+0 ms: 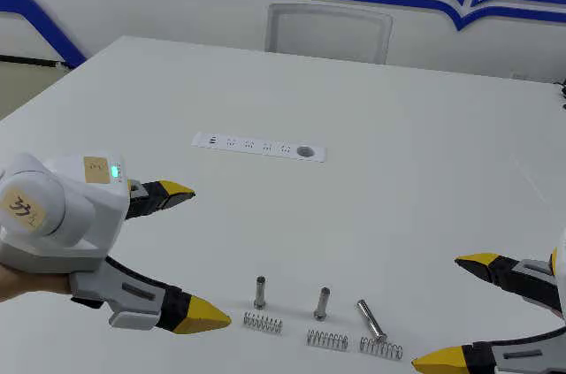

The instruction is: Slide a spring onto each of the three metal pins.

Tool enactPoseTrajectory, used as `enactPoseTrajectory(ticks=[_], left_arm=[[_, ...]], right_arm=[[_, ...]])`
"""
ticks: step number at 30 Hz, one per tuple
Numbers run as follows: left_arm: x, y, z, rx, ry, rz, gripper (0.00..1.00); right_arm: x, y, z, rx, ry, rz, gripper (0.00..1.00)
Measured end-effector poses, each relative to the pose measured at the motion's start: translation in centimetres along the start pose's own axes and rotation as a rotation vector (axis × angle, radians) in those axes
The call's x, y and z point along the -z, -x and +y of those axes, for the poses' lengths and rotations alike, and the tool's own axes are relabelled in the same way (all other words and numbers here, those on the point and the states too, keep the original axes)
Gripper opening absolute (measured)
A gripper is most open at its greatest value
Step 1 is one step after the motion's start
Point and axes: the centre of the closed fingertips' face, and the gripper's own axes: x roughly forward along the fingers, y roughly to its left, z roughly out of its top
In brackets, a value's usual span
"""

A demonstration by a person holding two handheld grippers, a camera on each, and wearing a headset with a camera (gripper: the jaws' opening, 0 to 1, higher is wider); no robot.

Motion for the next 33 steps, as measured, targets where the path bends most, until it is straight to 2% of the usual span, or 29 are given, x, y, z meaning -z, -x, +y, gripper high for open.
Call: enactPoseTrajectory(ticks=[23, 33], left_arm=[[0.44, -0.22, -0.12, 0.004, 0.009, 0.007, 0.96], [0.76, -0.12, 0.20, -0.003, 0.012, 0.009, 0.97]], right_arm=[[0.67, -0.24, 0.27, -0.007, -0.018, 0.017, 0.91], [0.69, -0.29, -0.38, 0.022, -0.012, 0.012, 0.88]])
